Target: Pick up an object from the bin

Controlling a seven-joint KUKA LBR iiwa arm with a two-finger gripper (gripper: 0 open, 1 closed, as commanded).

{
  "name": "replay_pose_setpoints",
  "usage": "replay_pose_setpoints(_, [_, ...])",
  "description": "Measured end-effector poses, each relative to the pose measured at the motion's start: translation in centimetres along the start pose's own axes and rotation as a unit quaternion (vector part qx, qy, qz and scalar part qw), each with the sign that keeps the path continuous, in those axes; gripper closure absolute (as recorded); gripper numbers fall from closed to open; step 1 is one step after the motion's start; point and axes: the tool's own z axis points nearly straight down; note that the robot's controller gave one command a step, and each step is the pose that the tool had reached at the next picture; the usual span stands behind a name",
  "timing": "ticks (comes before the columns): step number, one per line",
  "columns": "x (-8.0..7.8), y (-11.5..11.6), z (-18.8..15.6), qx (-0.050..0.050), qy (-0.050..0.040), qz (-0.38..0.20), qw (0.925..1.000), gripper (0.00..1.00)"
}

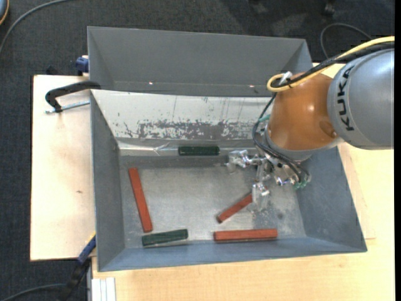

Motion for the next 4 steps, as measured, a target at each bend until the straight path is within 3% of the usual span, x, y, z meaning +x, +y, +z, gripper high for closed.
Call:
replay_pose_setpoints(1, [1.0, -0.6, 0.2, -0.001, 0.0037, -0.075, 0.9972, 0.0])
replay_pose_setpoints(2, [1.3, 0.9, 3.3, -0.002, 0.0055, -0.114, 0.9934, 0.0])
replay_pose_setpoints(3, [1.2, 0.9, 3.3, -0.002, 0.0043, -0.114, 0.9935, 0.0])
replay_pose_setpoints(4, [1.2, 0.9, 3.3, -0.002, 0.0043, -0.114, 0.9935, 1.0])
